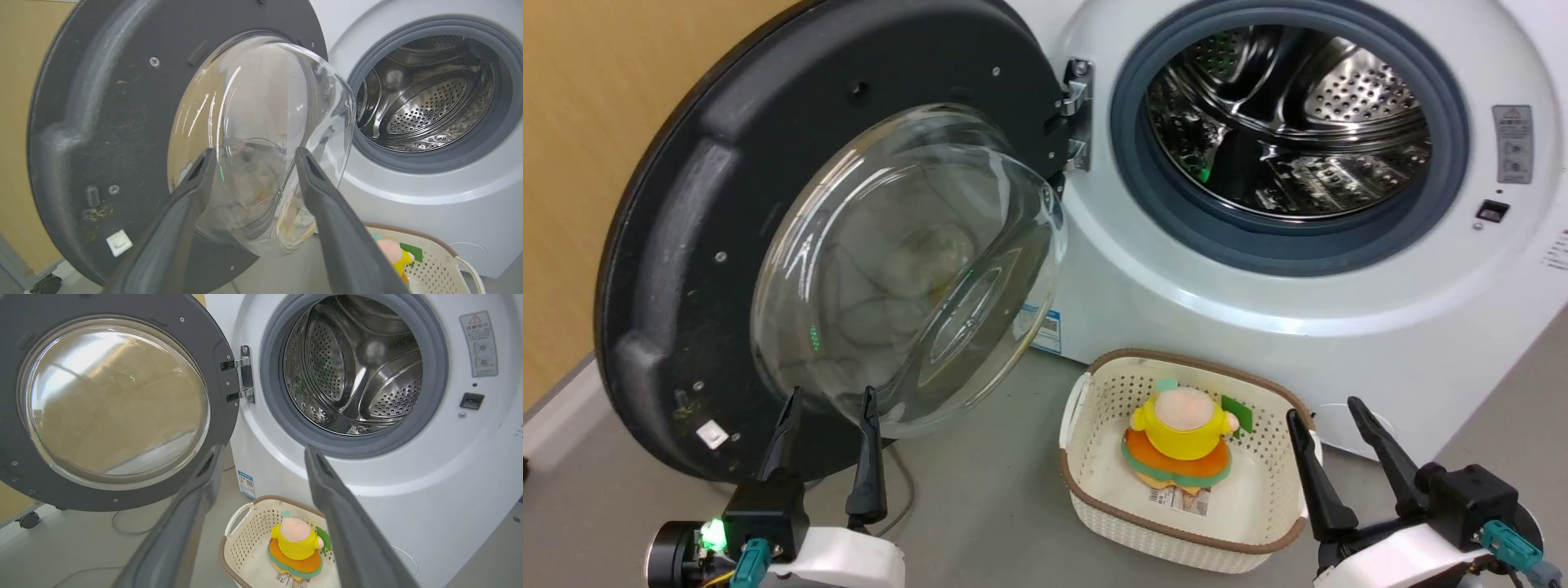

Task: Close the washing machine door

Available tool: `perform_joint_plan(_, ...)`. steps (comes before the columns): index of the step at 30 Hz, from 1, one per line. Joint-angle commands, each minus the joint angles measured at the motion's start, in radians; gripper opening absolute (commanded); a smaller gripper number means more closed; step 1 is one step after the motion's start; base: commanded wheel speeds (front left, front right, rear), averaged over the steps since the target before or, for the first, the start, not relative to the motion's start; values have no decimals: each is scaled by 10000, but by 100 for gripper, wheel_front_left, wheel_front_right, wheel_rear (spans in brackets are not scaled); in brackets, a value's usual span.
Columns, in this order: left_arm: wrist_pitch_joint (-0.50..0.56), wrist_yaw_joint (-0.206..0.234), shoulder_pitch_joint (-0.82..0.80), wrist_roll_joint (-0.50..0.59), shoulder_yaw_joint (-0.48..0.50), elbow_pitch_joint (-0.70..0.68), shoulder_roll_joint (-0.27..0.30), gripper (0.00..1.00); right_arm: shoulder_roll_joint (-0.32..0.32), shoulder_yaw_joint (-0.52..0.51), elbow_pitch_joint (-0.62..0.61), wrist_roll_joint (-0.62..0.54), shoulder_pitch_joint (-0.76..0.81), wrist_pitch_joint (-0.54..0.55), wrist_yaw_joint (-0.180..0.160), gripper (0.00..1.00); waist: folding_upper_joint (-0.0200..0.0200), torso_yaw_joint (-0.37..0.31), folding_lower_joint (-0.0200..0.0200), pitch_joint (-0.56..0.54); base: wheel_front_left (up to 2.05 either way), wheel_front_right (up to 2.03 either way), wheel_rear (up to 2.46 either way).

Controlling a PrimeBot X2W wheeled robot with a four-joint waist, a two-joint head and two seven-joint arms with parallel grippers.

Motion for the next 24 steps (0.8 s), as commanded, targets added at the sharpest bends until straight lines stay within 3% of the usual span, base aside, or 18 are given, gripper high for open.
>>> perform_joint_plan(1,-114,96,152,-82,-5,-84,19,100,-105,84,60,134,-131,-110,5,100,0,111,0,22,0,0,0)
perform_joint_plan(24,-594,445,383,-148,-154,-420,2,100,-408,558,231,856,-278,-589,6,100,0,1098,0,75,0,0,0)
